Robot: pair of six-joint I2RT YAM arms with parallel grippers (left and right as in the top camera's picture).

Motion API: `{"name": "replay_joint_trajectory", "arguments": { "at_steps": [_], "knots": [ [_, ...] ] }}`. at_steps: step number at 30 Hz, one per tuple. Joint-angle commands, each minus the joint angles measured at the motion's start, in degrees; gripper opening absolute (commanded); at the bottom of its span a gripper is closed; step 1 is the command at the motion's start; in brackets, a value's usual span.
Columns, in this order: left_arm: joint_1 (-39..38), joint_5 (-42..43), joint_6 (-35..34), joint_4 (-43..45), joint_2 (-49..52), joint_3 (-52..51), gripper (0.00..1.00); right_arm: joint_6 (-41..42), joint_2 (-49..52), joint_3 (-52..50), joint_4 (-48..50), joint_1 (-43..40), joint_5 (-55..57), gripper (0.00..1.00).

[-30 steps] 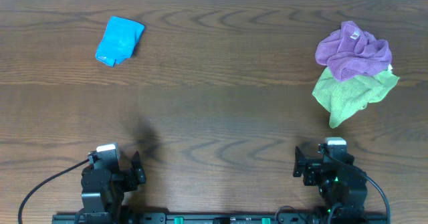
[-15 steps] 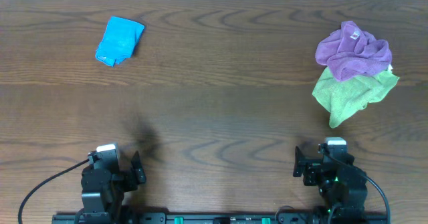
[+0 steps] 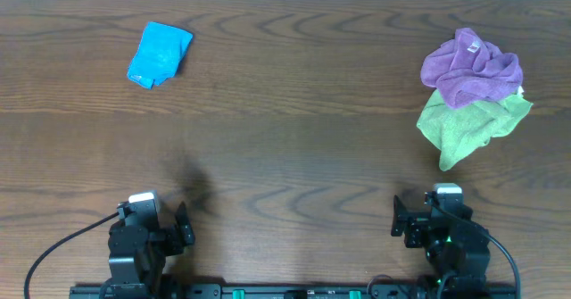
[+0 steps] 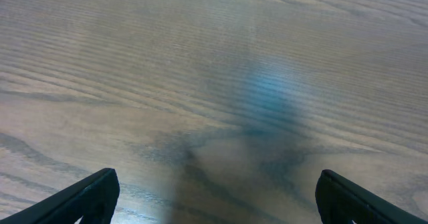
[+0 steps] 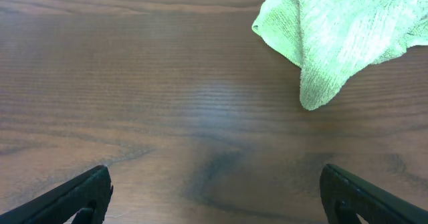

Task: Fold the cloth

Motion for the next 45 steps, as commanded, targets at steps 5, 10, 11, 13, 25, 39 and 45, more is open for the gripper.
{"name": "replay_joint_trajectory", "arguments": {
  "at_steps": [5,10,11,13,25,39,45],
  "knots": [
    [-0.28,-0.02,1.20,-1.36,-0.37,-0.68,0.95,-0.68,-0.57,-0.70,0.02,-0.55,-0.44,0.99],
    [-0.28,-0.02,1.20,-1.33,-0.37,-0.68,0.95,-0.68,-0.57,-0.70,0.04,-0.55,-0.44,0.99],
    [-0.28,-0.02,1.20,-1.33,-0.37,-0.68,0.95,-0.68,-0.57,-0.70,0.02,-0.55,-0.44,0.99],
    [-0.28,-0.02,1.20,-1.33,-0.37,-0.68,0.95,-0.68,-0.57,-0.70,0.02,-0.55,-0.44,0.99],
    [-0.28,-0.02,1.20,-1.36,-0.37,-0.68,0.95,-0.68,-0.57,-0.70,0.00,-0.55,-0.44,0.99],
    [-0.28,-0.02,1.20,-1.33,-0.37,-0.68,0.95,7.13,3.43,5.35,1.75,-0.55,7.37,0.99],
    [-0.28,-0.02,1.20,-1.36,-0.37,-0.68,0.95,7.10,15.37,17.53,0.52,-0.55,11.72,0.99]
  ]
}}
